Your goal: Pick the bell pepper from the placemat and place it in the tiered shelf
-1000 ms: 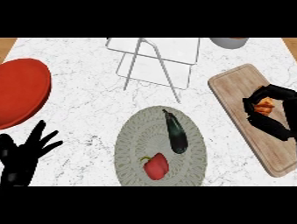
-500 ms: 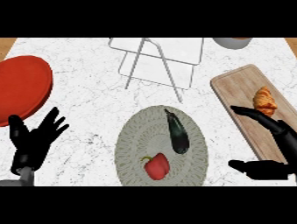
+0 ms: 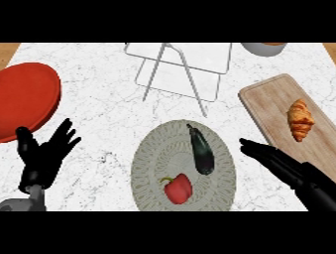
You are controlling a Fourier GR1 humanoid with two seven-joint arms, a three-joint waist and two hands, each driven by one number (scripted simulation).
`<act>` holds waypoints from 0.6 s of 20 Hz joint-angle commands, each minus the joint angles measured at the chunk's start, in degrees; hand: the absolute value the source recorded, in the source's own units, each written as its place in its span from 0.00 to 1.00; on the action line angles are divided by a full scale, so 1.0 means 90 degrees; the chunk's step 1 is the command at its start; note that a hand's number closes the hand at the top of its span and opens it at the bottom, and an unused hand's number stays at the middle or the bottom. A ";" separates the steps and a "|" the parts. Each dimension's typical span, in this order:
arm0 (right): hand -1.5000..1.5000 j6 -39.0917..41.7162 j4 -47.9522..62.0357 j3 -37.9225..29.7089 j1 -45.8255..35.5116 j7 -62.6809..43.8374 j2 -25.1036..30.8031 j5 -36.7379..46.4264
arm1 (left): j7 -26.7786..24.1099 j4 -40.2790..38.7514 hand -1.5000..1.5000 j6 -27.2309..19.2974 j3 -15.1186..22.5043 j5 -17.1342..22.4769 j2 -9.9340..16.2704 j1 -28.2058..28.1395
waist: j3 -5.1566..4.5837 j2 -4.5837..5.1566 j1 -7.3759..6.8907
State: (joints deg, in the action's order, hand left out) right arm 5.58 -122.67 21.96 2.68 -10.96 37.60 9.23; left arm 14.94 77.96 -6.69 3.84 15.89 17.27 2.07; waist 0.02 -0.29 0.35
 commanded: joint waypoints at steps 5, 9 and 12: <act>0.00 -0.0130 -0.0978 0.1530 -0.0873 -0.3446 -0.1140 0.1846 | 0.0055 -0.0145 0.50 -0.0015 0.0047 -0.0168 -0.0146 0.0157 | -0.0016 0.0023 -0.0062; 0.00 0.0193 -0.0566 0.2122 -0.1824 -0.4757 -0.1991 0.2754 | -0.0208 -0.0327 0.50 -0.0005 0.0094 -0.0280 -0.0303 0.0136 | -0.0021 0.0023 -0.0073; 0.00 -0.0015 0.0476 0.2845 -0.1864 -0.4801 -0.2717 0.3586 | 0.0236 0.0035 0.50 0.0031 0.0003 -0.0145 -0.0194 0.0078 | -0.0009 0.0019 -0.0096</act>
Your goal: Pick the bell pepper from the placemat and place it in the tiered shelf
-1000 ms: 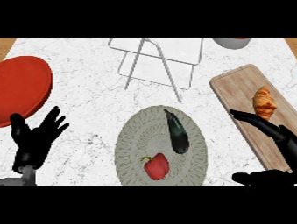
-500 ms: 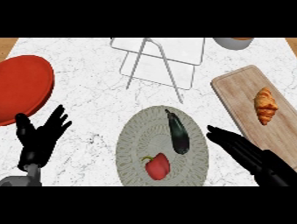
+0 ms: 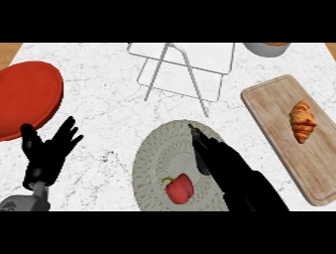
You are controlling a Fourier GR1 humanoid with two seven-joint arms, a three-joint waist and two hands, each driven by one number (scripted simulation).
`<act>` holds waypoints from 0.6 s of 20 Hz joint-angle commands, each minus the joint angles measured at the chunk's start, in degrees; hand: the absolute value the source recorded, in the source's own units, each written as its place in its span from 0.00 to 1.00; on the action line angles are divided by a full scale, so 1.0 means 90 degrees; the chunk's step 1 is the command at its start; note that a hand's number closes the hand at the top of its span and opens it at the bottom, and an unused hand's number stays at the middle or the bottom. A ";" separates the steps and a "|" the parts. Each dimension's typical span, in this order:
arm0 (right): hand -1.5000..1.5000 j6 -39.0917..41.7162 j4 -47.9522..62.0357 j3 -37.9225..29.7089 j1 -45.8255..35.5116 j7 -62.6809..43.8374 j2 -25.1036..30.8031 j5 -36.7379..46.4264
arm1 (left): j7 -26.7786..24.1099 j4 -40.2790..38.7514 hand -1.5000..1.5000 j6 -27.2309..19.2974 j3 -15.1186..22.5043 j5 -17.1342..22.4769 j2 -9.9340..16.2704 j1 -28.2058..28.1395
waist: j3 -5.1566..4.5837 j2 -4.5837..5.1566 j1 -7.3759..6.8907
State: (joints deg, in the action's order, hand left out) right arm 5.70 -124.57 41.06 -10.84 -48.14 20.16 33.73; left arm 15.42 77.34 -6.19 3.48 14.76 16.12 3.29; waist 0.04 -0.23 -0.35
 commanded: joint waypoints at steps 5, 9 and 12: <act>0.00 0.0837 0.0990 0.0829 -0.0796 -0.1547 -0.1458 0.0934 | -0.0203 -0.0546 0.50 0.0540 -0.0371 0.0178 0.0186 0.0022 | -0.0014 0.0025 0.0009; 0.00 0.0657 0.1420 0.1168 -0.0385 -0.1362 -0.1674 0.1554 | -0.0130 -0.0151 0.50 0.0313 -0.0197 -0.0105 -0.0053 -0.0097 | -0.0006 0.0015 0.0020; 0.00 0.0549 0.1727 0.0891 -0.0111 -0.0970 -0.1437 0.1630 | 0.0162 -0.0245 0.50 0.0378 -0.0375 -0.0048 0.0070 0.0197 | -0.0005 0.0024 0.0036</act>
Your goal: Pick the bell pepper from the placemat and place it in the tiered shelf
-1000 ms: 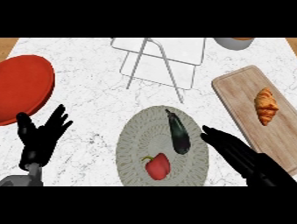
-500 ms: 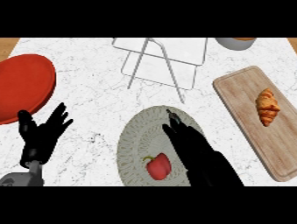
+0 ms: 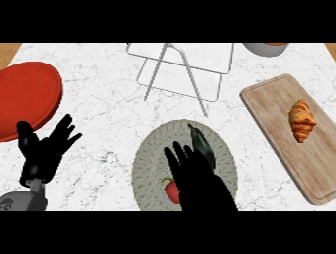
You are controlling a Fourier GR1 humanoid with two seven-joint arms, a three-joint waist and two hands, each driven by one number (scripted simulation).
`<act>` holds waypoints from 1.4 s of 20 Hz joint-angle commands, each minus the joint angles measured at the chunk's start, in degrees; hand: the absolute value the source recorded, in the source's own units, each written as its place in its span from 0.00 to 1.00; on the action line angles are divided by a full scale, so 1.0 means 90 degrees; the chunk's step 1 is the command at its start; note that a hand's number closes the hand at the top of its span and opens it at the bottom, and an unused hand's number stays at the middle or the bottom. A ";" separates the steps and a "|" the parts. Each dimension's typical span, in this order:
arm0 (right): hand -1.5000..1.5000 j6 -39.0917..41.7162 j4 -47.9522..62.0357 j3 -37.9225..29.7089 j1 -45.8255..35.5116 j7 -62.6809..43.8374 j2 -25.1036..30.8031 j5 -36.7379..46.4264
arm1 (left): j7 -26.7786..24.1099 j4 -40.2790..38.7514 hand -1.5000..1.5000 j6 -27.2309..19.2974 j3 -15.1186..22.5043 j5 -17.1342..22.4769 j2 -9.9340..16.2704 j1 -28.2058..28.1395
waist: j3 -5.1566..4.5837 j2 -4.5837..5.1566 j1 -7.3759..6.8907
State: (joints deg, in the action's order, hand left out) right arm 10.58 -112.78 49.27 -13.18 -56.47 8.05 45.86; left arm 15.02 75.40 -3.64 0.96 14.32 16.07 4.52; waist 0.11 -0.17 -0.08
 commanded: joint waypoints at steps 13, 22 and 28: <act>0.00 -0.0195 0.0884 -0.0141 0.0789 0.0542 -0.0456 0.1341 | -0.0100 0.0013 0.50 0.0301 -0.0319 -0.0243 -0.0244 -0.0230 | -0.0012 0.0017 0.0006; 0.00 -0.0883 0.1832 -0.0365 0.0858 0.0969 -0.0454 0.2004 | -0.0178 -0.0633 0.50 0.0367 -0.0550 -0.0399 -0.0274 0.0312 | -0.0013 0.0023 0.0034; 0.00 -0.0633 0.1787 -0.0530 0.0834 0.1034 -0.0642 0.2176 | 0.0073 -0.0269 0.50 0.0351 -0.0538 -0.0595 -0.0345 0.0150 | -0.0013 0.0017 0.0020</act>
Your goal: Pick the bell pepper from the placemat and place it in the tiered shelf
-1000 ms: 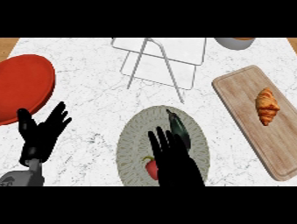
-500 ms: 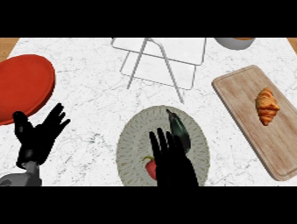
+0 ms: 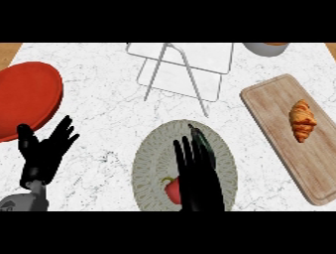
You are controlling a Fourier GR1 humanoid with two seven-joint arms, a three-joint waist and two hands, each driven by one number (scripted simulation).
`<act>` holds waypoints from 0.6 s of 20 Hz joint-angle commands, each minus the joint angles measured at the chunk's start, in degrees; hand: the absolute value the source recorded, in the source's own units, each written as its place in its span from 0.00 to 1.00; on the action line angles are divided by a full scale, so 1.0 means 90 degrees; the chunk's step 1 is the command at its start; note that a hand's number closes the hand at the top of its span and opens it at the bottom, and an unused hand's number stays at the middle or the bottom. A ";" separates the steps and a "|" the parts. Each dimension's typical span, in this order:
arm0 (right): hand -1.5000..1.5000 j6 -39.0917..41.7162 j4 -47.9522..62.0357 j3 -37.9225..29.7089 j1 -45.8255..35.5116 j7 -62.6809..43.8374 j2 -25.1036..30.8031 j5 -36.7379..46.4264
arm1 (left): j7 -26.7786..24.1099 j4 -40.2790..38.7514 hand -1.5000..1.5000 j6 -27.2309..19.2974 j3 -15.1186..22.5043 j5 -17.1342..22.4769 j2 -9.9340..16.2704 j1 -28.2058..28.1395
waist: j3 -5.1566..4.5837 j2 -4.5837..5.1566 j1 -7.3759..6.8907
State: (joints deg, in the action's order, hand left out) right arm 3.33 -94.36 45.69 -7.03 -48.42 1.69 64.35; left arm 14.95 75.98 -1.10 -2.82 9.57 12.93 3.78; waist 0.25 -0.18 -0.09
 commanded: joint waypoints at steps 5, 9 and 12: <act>0.00 -0.0597 0.0577 -0.0107 -0.0388 0.0280 -0.0183 -0.0058 | 0.0334 0.0199 0.50 0.0121 -0.0029 -0.0010 -0.0162 -0.0031 | -0.0027 0.0019 -0.0008; 0.00 -0.0807 0.1252 -0.0369 -0.0650 0.0768 -0.0186 -0.0234 | -0.0221 -0.0375 0.50 0.0124 -0.0180 -0.0182 -0.0239 0.0040 | -0.0028 0.0023 -0.0002; 0.00 -0.1212 0.1618 -0.0314 -0.0244 0.1286 -0.0187 -0.0203 | 0.0070 0.0122 0.50 0.0229 -0.0174 -0.0146 -0.0148 -0.0169 | -0.0027 0.0020 -0.0006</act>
State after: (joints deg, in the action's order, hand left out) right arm -5.73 -83.86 43.50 -9.53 -40.43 -0.01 62.91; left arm 15.43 76.98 0.11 -4.19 8.60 11.76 3.14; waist 0.16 -0.28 -0.15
